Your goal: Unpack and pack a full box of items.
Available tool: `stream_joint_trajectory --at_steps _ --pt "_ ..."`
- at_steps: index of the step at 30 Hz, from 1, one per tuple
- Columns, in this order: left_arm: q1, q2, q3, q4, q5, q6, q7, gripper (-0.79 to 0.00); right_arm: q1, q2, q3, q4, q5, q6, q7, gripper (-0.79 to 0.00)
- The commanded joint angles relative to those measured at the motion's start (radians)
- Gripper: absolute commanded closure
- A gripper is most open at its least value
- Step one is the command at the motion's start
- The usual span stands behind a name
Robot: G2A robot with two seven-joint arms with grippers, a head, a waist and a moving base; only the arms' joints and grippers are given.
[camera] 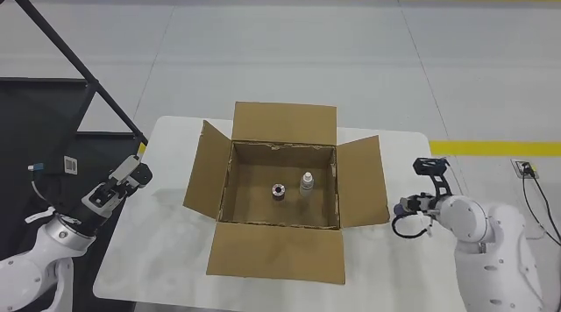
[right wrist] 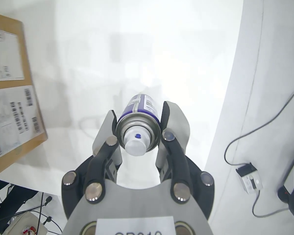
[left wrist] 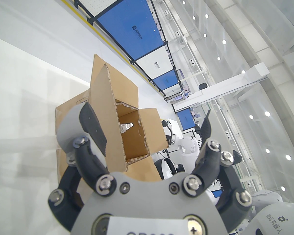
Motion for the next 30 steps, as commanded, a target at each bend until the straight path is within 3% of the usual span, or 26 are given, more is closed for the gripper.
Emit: stream_joint_trajectory --at_steps 1,7,11,16,20,25,30 --pt "0.000 0.000 0.000 0.000 0.000 0.000 0.000 -0.785 -0.046 0.002 0.022 -0.116 0.043 0.007 -0.008 0.000" --pt "0.000 0.000 0.000 0.000 0.000 0.000 0.000 -0.785 -0.218 -0.002 0.088 -0.549 0.164 0.130 -0.100 0.000" --pt "0.000 0.000 0.000 0.000 0.000 0.000 0.000 -0.785 -0.309 -0.006 0.039 -0.746 0.118 0.183 -0.202 0.000" --pt "0.000 0.000 0.000 0.000 0.000 0.000 0.000 -0.785 -0.261 -0.007 -0.171 -0.746 0.066 0.129 -0.275 0.000" --pt "0.000 0.000 0.000 0.000 0.000 0.000 0.000 -0.785 -0.199 -0.008 -0.373 -0.742 -0.005 0.102 -0.141 0.000" --pt "0.000 0.000 0.000 0.000 0.000 0.000 0.000 -0.785 -0.044 -0.029 -0.624 -0.552 -0.118 0.129 -0.033 0.000" --pt "0.000 0.000 0.000 0.000 0.000 0.000 0.000 -0.785 0.094 -0.062 -0.781 -0.344 -0.171 0.206 0.013 0.000"
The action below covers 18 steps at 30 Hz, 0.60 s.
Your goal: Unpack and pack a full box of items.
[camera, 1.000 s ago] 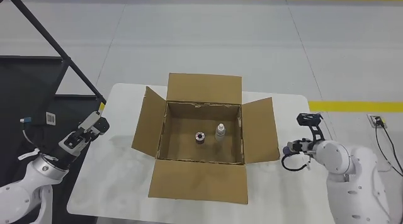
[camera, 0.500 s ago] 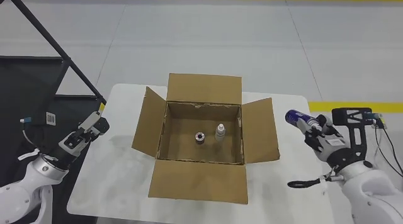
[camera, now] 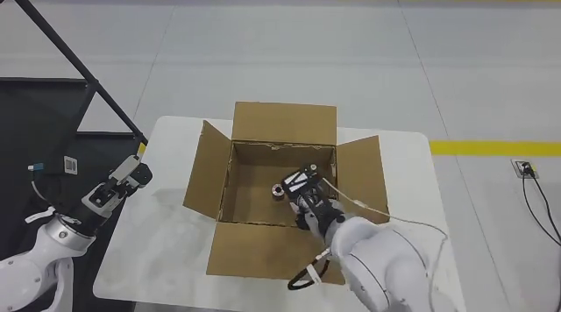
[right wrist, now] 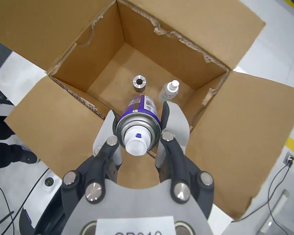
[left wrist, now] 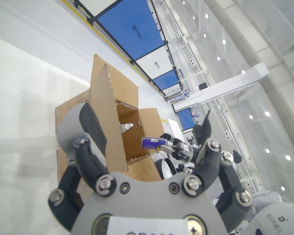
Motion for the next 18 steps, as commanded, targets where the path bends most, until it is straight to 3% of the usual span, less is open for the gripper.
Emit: stream_joint_trajectory --at_steps 1,18 --pt "0.000 0.000 0.000 0.000 0.000 0.000 0.000 -0.785 0.052 -0.013 -0.047 0.089 -0.006 0.031 0.013 0.000" --pt "0.000 0.000 0.000 0.000 0.000 0.000 0.000 -0.785 0.309 -0.115 -0.196 0.589 0.057 0.147 0.013 0.000"
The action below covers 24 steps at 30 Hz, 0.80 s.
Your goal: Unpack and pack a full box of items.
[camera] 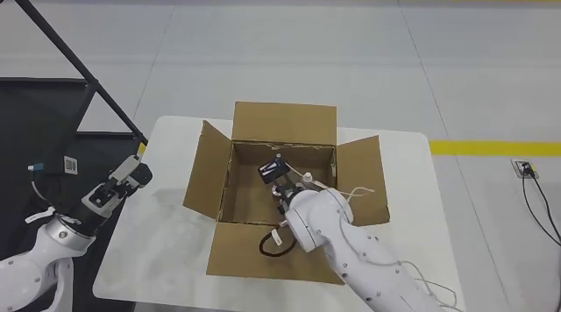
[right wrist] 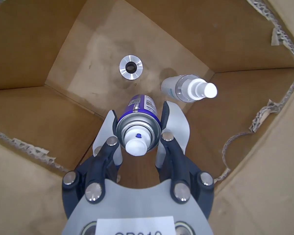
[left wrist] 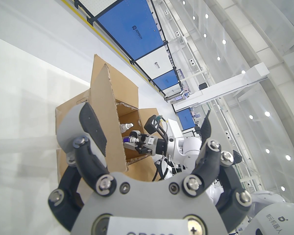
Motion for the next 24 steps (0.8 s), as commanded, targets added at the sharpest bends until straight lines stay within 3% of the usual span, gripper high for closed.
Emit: stream_joint_trajectory --at_steps 1,6,10,12,24 --pt "0.000 0.000 0.000 0.000 0.000 0.000 0.000 -0.785 0.019 -0.011 -0.011 0.049 0.018 0.002 -0.007 0.000" --pt "0.000 0.000 0.000 0.000 0.000 0.000 0.000 -0.785 0.058 -0.037 -0.026 0.152 0.053 0.008 -0.014 0.000" --pt "0.000 0.000 0.000 0.000 0.000 0.000 0.000 -0.785 0.078 -0.051 -0.027 0.197 0.077 0.004 -0.014 -0.274" --pt "0.000 0.000 0.000 0.000 0.000 0.000 0.000 -0.785 0.081 -0.056 -0.025 0.208 0.079 0.002 -0.012 -0.342" --pt "0.000 0.000 0.000 0.000 0.000 0.000 0.000 -0.785 0.017 -0.046 0.040 0.101 0.041 -0.014 0.011 -0.382"
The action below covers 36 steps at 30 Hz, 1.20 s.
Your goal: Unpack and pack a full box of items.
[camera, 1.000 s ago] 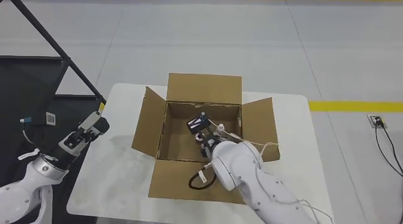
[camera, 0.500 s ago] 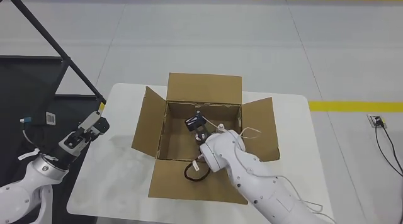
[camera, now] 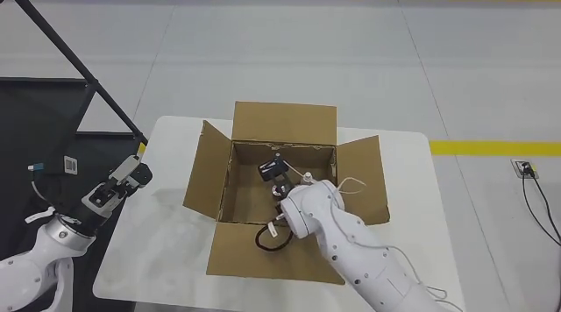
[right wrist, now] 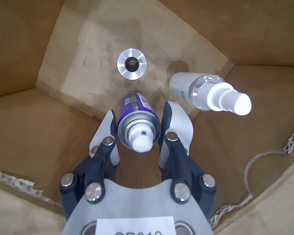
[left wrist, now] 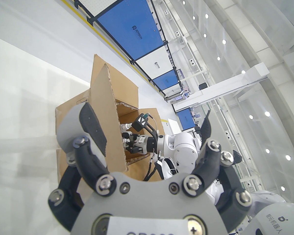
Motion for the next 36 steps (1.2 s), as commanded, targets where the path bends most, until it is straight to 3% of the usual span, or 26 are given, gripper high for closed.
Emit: stream_joint_trajectory --at_steps 1,7,9,11,15,21,29,36 --pt "0.000 0.000 0.000 0.000 0.000 0.000 0.000 -0.785 -0.016 0.004 0.013 -0.027 -0.012 -0.007 0.008 -0.391" --pt "0.000 0.000 0.000 0.000 0.000 0.000 0.000 -0.785 -0.069 0.016 0.057 -0.135 -0.043 -0.027 0.024 -0.468" --pt "0.000 0.000 0.000 0.000 0.000 0.000 0.000 -0.785 -0.096 0.023 0.083 -0.202 -0.055 -0.028 0.029 -0.533" --pt "0.000 0.000 0.000 0.000 0.000 0.000 0.000 -0.785 -0.137 0.032 0.124 -0.297 -0.046 -0.040 0.040 -0.785" --pt "0.000 0.000 0.000 0.000 0.000 0.000 0.000 -0.785 -0.254 0.057 0.240 -0.518 0.003 -0.092 0.063 -0.785" --pt "0.013 0.003 0.009 -0.002 0.016 0.012 0.004 -0.785 -0.423 0.088 0.467 -0.734 0.293 -0.243 0.086 -0.785" --pt "-0.036 0.019 0.089 0.028 0.077 0.030 -0.096 -0.785 -0.541 0.114 0.727 -0.785 0.687 -0.330 0.031 -0.785" --pt "-0.085 0.027 0.178 0.045 0.097 0.065 -0.133 -0.785 -0.543 0.115 0.735 -0.785 0.697 -0.332 0.035 -0.785"
